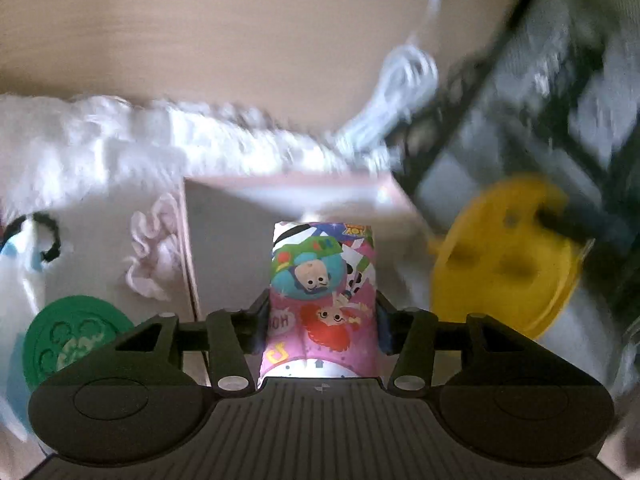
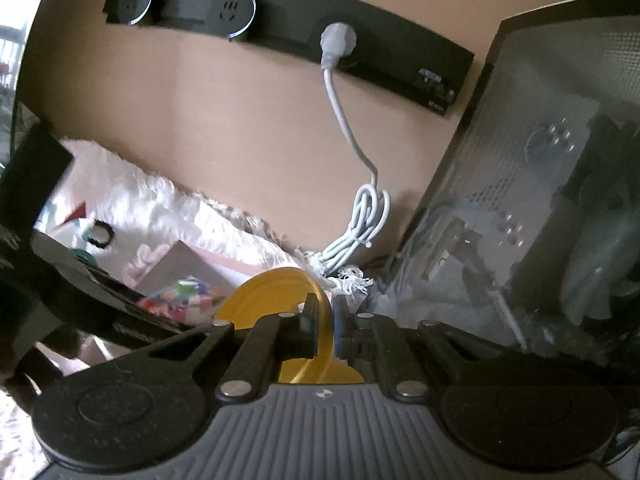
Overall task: Organize soft objects
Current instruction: 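Lower the tissue pack and yellow toy into the pink box, opening both grippers, then grasp the blue face mask with the left gripper and lift it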
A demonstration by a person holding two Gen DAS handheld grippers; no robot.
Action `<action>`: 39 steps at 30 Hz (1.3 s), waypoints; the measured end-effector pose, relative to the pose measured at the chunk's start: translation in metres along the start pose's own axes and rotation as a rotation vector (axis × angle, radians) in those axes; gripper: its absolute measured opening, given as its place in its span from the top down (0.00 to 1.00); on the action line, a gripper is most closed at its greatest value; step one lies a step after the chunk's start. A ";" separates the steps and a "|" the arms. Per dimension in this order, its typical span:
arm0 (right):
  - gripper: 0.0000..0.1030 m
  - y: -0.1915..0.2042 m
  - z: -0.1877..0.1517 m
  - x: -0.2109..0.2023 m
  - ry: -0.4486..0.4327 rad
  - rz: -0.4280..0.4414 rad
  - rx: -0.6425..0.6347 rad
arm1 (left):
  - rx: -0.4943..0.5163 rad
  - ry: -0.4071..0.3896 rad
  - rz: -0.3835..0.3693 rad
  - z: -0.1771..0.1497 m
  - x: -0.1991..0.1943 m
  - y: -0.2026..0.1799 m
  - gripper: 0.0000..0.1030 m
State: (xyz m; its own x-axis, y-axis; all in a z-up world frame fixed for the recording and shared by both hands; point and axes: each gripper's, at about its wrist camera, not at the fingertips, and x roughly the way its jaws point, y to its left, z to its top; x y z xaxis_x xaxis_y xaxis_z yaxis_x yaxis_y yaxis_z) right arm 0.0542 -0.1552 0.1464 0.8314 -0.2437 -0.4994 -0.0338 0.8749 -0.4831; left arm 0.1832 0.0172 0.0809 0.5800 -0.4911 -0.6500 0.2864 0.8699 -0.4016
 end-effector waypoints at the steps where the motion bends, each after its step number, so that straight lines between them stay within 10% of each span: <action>1: 0.93 0.004 -0.004 0.004 -0.001 -0.003 -0.008 | -0.038 -0.049 -0.003 0.002 -0.008 0.002 0.47; 4: 0.93 0.024 -0.020 0.019 -0.009 -0.030 -0.059 | -0.017 -0.157 0.054 0.011 -0.028 0.002 0.46; 9: 0.90 0.062 -0.044 0.032 -0.007 -0.021 -0.178 | 0.021 -0.097 0.023 0.021 -0.020 -0.001 0.46; 13: 0.52 0.062 -0.053 0.013 -0.016 0.078 -0.141 | -0.060 -0.085 -0.030 0.024 -0.010 0.001 0.46; 17: 0.46 0.047 -0.062 -0.022 -0.011 0.136 -0.011 | -0.190 0.042 -0.149 0.029 0.008 0.011 0.46; 21: 0.45 0.042 -0.081 -0.049 0.032 0.163 0.075 | 0.080 0.165 0.120 0.023 0.039 -0.015 0.45; 23: 0.45 0.045 -0.092 -0.059 0.049 0.164 0.083 | 0.139 0.191 0.115 0.017 0.047 -0.022 0.46; 28: 0.45 0.056 -0.116 -0.078 0.097 0.157 0.086 | -0.101 -0.099 0.053 0.023 0.004 -0.004 0.47; 39: 0.44 0.080 -0.119 -0.075 0.131 0.205 0.181 | 0.178 -0.179 0.046 -0.053 -0.116 -0.010 0.47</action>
State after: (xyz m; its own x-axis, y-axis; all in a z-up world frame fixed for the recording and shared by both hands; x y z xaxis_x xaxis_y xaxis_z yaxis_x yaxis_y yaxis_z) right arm -0.0772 -0.1168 0.0599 0.7382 -0.0955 -0.6678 -0.0844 0.9691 -0.2319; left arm 0.0727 0.0625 0.1261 0.7166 -0.4482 -0.5344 0.3768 0.8935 -0.2442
